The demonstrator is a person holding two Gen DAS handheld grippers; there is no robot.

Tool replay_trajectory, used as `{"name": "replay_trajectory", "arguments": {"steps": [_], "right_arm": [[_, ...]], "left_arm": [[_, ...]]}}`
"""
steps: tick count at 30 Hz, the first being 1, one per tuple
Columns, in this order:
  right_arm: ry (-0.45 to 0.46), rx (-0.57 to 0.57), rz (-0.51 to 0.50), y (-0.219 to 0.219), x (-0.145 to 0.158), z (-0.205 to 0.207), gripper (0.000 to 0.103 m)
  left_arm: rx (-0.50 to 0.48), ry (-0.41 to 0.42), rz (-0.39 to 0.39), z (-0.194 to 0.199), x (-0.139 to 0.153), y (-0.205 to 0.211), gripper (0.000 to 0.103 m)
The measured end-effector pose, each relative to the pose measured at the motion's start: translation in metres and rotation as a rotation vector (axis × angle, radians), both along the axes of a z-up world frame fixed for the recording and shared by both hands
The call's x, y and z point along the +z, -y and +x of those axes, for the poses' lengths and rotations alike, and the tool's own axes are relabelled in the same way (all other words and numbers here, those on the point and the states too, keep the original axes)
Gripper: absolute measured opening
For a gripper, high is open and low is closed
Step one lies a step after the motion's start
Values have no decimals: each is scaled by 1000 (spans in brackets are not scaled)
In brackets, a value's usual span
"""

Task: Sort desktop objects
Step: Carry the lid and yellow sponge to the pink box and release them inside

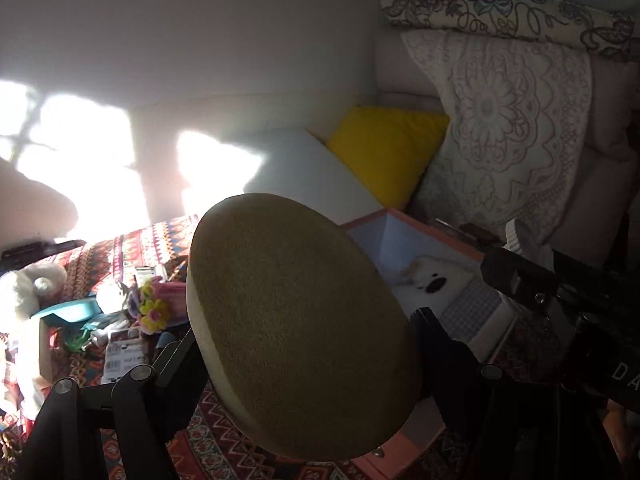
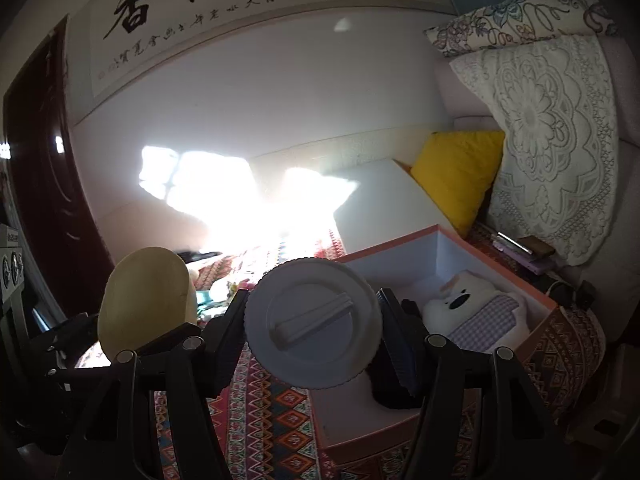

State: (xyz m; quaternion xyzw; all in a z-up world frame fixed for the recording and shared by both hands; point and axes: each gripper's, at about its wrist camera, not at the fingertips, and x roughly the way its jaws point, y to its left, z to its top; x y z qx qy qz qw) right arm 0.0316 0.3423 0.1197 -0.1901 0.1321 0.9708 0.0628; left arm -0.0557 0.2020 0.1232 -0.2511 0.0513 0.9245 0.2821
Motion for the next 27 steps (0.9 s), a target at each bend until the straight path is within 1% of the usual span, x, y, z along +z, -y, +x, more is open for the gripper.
{"name": "replay_trajectory", "arguments": {"steps": [3,6,13,16,17,18,20,21,22,23,24,27], "right_arm": [[-5,-84,6,-28,-1,6,66],[2,-141,6,-58,-1,-7,66],[18,-270,5,-124,-3,-39,66],[33,-261,4,-126,-5,-60,66],[37,-258,4,-126,-6,-67,66],[42,-256,3,-127,-7,-74,66],[51,-250,3,-128,-8,-88,66],[56,-247,2,-128,-9,-95,69],[61,-244,2,-129,-10,-102,75],[65,-241,1,-129,-11,-109,90],[70,-238,1,-130,-11,-116,94],[84,-230,0,-131,-14,-138,94]], "left_arm": [[-44,9,5,-14,3,-26,79],[-83,38,5,-34,-2,-52,79],[-120,132,-25,-99,-34,-109,79],[-127,197,-49,-130,-52,-126,81],[-126,221,-59,-140,-59,-130,84],[-126,244,-63,-148,-64,-133,90],[-125,276,-58,-158,-70,-131,91],[-125,277,-51,-159,-70,-127,91],[-121,272,-45,-159,-69,-122,91],[-113,262,-40,-158,-68,-118,92],[-102,256,-30,-157,-65,-110,93],[-65,248,13,-149,-56,-80,96]]}}
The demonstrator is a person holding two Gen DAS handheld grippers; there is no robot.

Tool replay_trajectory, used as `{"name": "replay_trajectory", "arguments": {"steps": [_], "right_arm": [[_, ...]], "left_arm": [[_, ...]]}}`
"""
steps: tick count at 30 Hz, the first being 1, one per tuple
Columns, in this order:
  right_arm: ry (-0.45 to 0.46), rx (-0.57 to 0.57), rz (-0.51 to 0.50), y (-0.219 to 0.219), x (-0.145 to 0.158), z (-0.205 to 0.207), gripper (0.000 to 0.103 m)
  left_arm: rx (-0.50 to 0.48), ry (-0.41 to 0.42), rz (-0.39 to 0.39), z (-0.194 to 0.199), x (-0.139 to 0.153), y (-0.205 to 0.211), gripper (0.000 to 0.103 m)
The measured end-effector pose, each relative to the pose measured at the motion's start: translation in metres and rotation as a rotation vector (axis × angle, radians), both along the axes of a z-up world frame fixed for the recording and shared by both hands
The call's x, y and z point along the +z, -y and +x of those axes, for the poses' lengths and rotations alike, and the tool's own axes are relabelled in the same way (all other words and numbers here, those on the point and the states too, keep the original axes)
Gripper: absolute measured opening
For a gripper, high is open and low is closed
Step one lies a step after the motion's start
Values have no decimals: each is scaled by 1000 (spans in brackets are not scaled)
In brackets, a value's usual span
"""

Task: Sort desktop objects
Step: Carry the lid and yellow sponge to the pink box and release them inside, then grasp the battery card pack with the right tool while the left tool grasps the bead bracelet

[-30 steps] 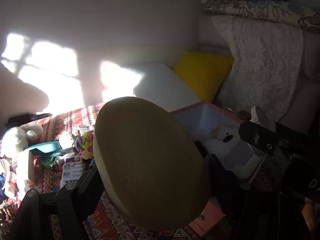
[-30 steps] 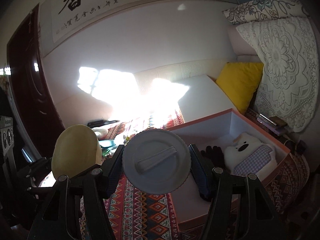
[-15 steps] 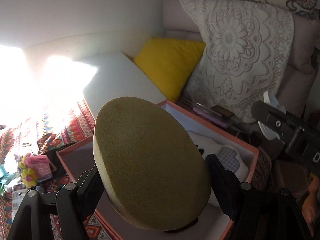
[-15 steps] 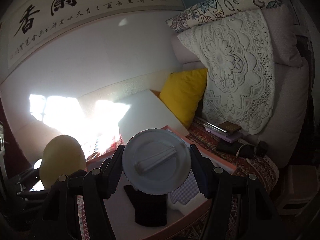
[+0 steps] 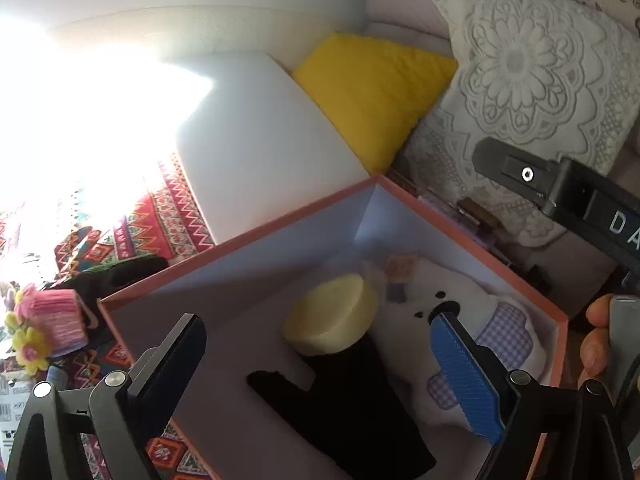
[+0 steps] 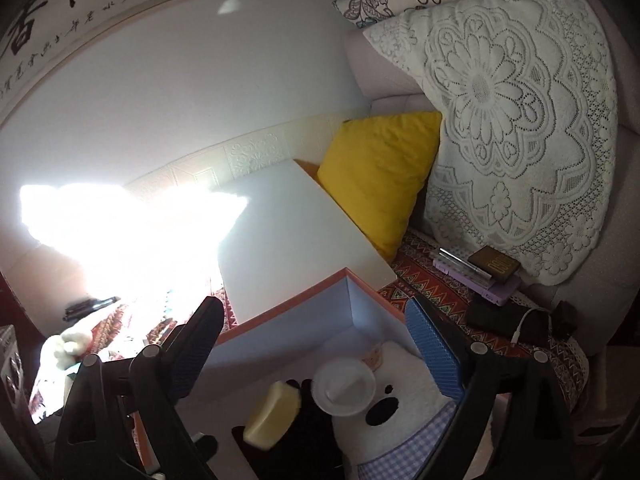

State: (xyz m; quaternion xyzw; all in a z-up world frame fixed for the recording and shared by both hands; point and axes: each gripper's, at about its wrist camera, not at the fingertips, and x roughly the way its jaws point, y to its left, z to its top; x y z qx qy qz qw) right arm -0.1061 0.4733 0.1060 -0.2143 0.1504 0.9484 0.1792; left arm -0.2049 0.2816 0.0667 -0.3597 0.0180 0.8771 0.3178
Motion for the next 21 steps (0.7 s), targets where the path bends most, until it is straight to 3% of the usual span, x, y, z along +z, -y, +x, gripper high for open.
{"name": "replay_trajectory", "arguments": {"steps": [4,12,16,21], "right_arm": [[17,14,-3,0,-3,-26,94],[1,148,19,93,9,-10,96],[26,260,36,158,-1,-19,96],[130,434,-6,239,-35,-42,96]], "left_arm": [[66,-25,11,19,12,46,98],[235,-53,-21,55,18,158,100],[345,-43,-75,67,-3,224,101],[495,43,-147,69,-55,314,102]]}}
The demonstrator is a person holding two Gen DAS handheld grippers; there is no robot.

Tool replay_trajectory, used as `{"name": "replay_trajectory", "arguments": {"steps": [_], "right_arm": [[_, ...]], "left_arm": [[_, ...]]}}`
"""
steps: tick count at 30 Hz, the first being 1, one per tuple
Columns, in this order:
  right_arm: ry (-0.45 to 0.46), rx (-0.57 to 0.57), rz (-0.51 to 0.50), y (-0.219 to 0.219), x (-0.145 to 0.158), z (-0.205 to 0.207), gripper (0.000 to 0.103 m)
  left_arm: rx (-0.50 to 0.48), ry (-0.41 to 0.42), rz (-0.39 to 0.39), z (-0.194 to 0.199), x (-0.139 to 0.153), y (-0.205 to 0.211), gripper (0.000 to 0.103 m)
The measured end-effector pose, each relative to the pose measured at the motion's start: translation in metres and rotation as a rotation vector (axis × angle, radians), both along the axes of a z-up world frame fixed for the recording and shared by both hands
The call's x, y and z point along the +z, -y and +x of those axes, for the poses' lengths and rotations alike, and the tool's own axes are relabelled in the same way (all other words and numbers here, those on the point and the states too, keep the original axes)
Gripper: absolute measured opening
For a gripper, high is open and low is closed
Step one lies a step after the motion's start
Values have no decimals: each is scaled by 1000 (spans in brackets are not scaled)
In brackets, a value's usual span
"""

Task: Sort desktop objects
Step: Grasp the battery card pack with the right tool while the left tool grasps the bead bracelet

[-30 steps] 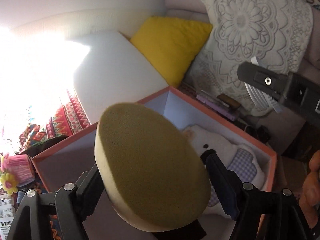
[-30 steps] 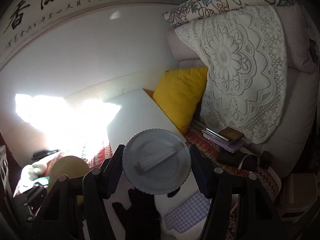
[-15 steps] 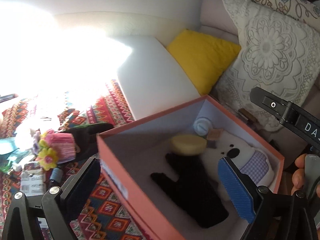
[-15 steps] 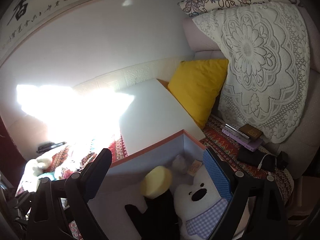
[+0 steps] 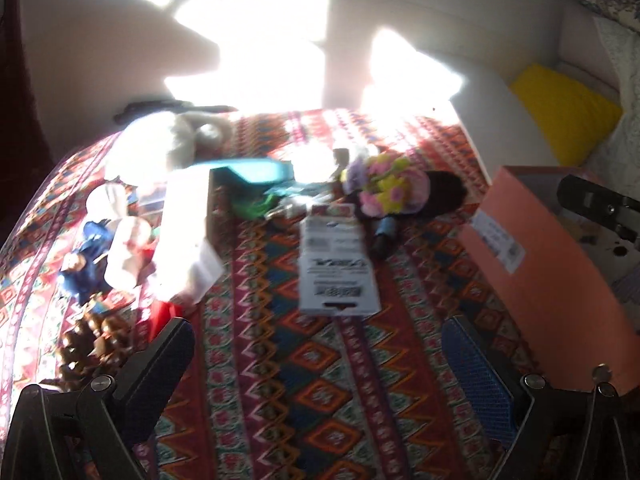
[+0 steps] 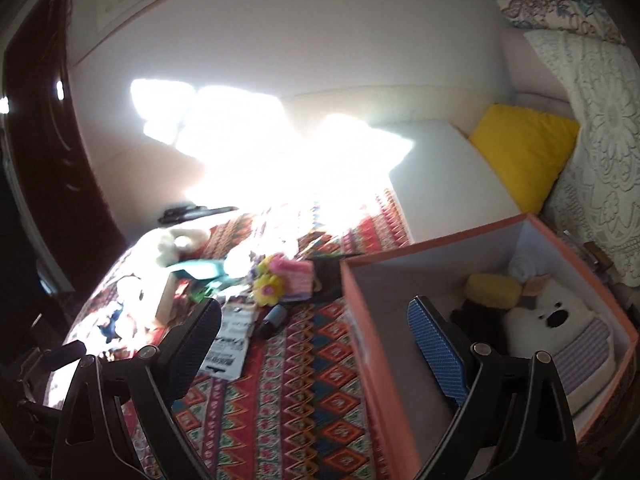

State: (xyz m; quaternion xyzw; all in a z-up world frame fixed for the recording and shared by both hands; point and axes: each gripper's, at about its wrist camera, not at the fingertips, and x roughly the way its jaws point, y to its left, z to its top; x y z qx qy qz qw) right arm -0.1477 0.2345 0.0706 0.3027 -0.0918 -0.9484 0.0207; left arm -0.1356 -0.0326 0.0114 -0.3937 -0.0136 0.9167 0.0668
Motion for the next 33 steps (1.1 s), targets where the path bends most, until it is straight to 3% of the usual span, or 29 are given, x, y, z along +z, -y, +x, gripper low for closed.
{"name": "replay_trajectory", "arguments": {"steps": [7,12,17,20,22,23,24,25,26,28,30,33], "right_arm": [[255,221,-207,79,-75,-57,94],[487,89,-369,79,-148,-98,91],[542,53,-361,89,-180,-141,95],[515,49,-267,109,-181,-163,98],[501,49,-141,127,-181,-175,88],[494,49,-58,136,-180,-178,80],[487,56,-23,142,-180,-179,80],[479,66,-6,146,-178,-179,72],[469,84,-43,142,-172,-178,45],[449,116,-112,135,-160,-175,18],[444,133,-147,129,-153,-168,7],[436,157,-199,120,-141,-158,3]], "left_arm": [[107,137,-108,-16,-70,99,102],[127,229,-97,-37,-107,130,101],[110,259,-145,-60,-130,132,102],[126,270,-63,-75,-137,144,103],[139,252,-58,-80,-137,148,101],[147,243,-63,-81,-136,148,93],[156,228,-61,-81,-132,149,87],[163,214,-52,-79,-128,150,67],[166,205,-40,-78,-124,150,41],[164,206,-14,-74,-117,149,38],[157,212,14,-67,-114,145,38],[138,218,98,-49,-107,130,38]]}}
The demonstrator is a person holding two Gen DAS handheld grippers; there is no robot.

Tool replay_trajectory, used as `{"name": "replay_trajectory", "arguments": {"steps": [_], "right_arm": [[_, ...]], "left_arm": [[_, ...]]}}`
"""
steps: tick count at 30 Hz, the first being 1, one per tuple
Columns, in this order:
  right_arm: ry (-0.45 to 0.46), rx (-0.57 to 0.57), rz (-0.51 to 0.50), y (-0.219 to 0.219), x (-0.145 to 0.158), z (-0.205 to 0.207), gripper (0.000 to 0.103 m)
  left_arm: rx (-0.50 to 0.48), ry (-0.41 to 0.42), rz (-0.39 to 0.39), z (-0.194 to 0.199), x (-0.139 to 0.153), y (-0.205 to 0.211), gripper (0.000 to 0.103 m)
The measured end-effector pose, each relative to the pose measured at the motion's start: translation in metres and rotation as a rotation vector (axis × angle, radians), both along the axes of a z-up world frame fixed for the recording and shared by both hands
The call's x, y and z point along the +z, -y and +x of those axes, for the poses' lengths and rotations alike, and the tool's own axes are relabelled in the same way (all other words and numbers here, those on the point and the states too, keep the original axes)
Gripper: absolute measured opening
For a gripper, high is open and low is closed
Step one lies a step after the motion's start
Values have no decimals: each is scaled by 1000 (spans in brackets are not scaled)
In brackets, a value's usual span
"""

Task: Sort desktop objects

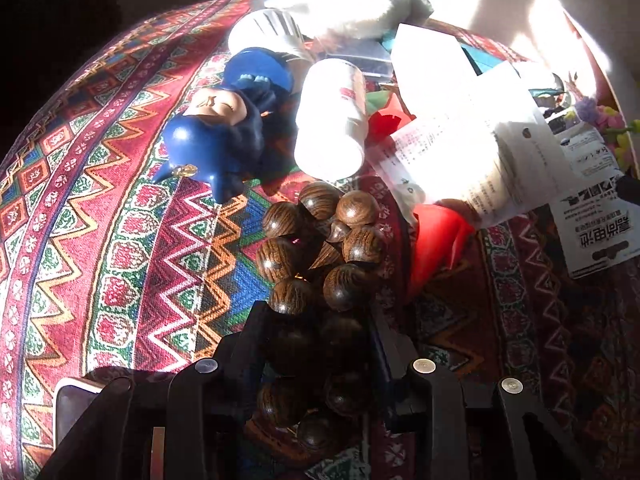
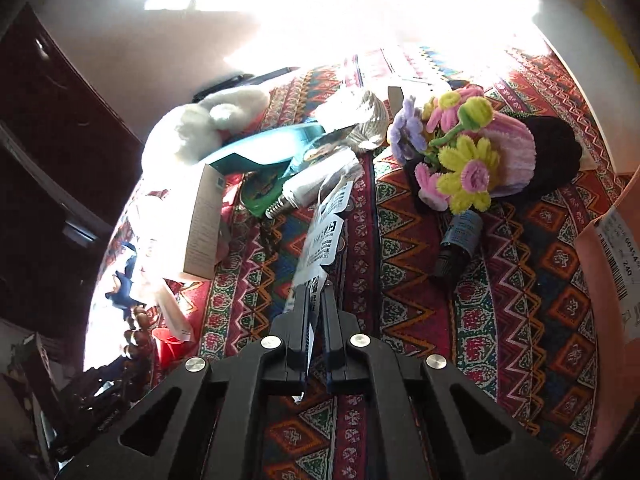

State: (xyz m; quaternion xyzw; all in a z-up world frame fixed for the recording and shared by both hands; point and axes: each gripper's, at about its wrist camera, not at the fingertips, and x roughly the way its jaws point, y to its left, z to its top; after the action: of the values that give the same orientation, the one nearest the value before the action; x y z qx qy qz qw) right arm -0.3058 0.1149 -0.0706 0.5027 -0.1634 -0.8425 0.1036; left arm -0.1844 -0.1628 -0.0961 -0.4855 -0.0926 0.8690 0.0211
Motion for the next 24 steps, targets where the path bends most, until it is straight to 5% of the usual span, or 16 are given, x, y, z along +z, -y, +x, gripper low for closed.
{"name": "replay_trajectory", "arguments": {"steps": [2,3,4,7,11,15,17,19,21,24], "right_arm": [[-4,8,-37,-6,8,7,2],[-5,11,-56,-10,12,10,1],[-5,17,-71,-12,15,14,1],[9,57,-61,-8,21,27,1],[22,128,-48,7,12,31,8],[126,139,-36,20,-29,19,24],[132,145,-28,26,-40,13,26],[110,148,-1,32,-40,9,22],[85,155,-2,36,-35,8,2],[58,161,-11,38,-26,11,0]], "left_arm": [[-38,-9,51,18,7,-17,36],[-62,-14,83,27,10,-25,23],[-87,-18,122,35,12,-33,20],[-105,3,136,48,5,-49,20],[-64,45,148,31,-13,-32,24],[-25,13,61,25,-9,-25,50],[-25,2,37,23,-9,-25,50],[-25,-8,27,19,-11,-21,42],[-4,-18,44,15,-13,-10,17],[10,-28,172,20,-10,7,17]]}}
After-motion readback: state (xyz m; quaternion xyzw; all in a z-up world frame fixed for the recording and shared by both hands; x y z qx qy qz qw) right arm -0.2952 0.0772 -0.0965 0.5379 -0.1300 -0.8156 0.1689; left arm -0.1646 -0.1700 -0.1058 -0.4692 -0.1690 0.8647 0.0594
